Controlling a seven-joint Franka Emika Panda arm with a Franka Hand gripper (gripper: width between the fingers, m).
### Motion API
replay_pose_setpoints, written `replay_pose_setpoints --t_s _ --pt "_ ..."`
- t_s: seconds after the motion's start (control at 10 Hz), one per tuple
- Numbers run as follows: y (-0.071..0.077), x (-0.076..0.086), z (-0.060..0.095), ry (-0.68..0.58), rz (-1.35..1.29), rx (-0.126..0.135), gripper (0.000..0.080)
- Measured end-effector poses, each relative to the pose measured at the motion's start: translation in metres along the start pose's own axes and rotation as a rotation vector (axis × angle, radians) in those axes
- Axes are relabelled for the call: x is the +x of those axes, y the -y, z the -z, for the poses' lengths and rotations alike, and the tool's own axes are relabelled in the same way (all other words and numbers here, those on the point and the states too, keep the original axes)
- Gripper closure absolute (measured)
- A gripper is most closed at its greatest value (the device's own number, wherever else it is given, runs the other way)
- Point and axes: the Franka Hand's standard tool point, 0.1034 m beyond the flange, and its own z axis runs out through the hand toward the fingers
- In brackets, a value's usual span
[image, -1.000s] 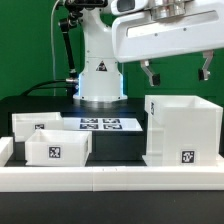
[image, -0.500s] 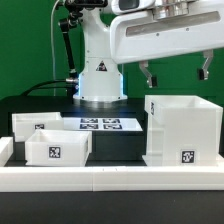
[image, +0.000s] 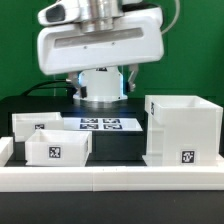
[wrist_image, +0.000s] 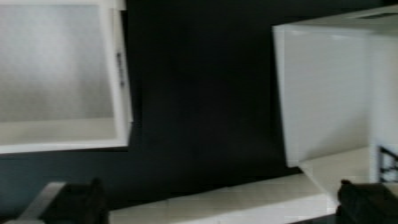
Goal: Assemble drawer
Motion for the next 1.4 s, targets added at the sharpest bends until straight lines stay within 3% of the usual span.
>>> replay_pose_setpoints --t_s 0.1,0.6,0.9,1.3,1.4 --pt "-0.012 -0.001 -0.006 0.008 0.016 0.004 0.015" --pt "-0.015 -0.001 -0.013 0.008 0.026 -0.001 0.015" --pt "-0.036 -0.011 -0.042 -0.002 0.005 -0.034 0.015" --pt "-0.056 -0.014 -0.07 -0.017 0.008 -0.063 0.015" --pt "-0.054 -0.013 -0.069 -0.018 0.01 -0.062 0.015"
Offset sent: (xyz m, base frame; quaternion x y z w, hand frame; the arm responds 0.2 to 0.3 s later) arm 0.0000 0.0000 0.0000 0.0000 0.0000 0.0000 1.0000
